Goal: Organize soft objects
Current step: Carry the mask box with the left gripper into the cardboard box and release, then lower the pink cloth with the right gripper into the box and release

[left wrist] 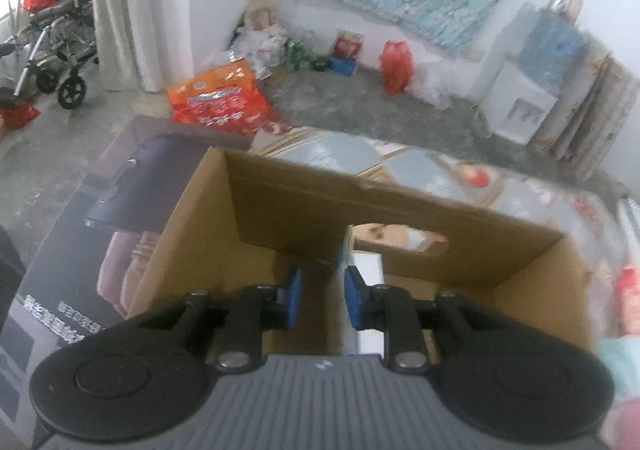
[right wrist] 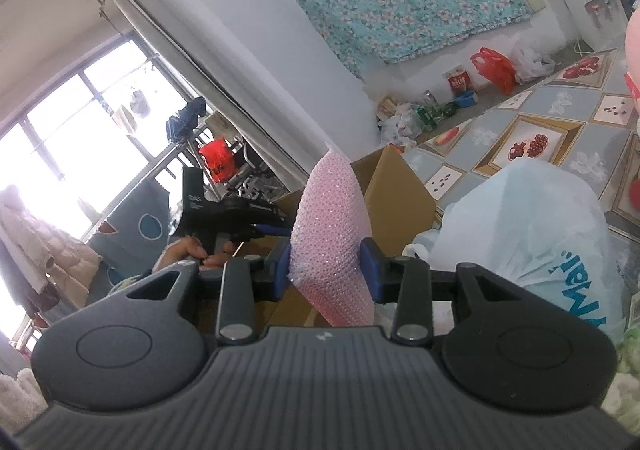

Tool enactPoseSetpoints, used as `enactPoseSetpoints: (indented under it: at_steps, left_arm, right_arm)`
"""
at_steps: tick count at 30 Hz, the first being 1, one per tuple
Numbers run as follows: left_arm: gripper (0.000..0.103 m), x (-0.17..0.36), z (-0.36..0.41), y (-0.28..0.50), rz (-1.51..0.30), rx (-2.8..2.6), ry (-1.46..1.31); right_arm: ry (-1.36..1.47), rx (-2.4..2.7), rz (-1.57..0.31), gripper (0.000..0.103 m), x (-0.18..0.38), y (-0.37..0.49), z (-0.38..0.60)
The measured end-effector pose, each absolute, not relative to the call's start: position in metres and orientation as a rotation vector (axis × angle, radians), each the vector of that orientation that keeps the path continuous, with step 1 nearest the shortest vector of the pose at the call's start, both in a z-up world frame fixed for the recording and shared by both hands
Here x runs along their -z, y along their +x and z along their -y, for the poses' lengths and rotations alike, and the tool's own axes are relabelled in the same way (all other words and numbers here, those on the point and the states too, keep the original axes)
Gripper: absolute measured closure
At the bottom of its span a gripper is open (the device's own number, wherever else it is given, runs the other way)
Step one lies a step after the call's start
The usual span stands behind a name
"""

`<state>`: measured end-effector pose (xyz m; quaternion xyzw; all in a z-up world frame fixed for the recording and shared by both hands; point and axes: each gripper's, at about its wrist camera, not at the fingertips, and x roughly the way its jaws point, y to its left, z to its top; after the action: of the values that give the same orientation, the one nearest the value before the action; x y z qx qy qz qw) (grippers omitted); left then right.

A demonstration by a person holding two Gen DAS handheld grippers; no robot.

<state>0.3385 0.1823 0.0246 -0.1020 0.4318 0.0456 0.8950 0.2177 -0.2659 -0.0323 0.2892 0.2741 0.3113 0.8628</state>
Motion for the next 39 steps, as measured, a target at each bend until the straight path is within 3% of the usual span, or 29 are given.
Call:
enactPoseSetpoints:
  at_steps: [5, 11, 19, 27, 39]
  left_arm:
    - [0.072, -0.047, -0.165, 0.321, -0.854, 0.032, -0.3]
    - [0.07, -0.021, -0.139, 0.327, -1.01, 0.127, -0.335]
    - [0.069, -0.004, -0.187, 0.324, -1.023, -0.025, -0.406]
    - [0.054, -0.006, -0.207, 0.321, -1.025, -0.094, -0.371]
    - [0.052, 0.021, -0.173, 0.31, -1.245, 0.02, -0.375]
  right_arm:
    - [0.596, -0.644, -0.58, 0.066, 0.035, 0.22, 0.264]
    - [0.619, -0.631, -0.591, 0.066, 0.043, 0.222, 0.268]
    - [0.619, -0.631, -0.558, 0.066, 0.036, 0.216, 0.28]
    - [0.611, -0.643, -0.557, 0.066, 0.038, 0.218, 0.276]
    - [0.624, -0.634, -0.57, 0.062, 0.042, 0.226, 0.277]
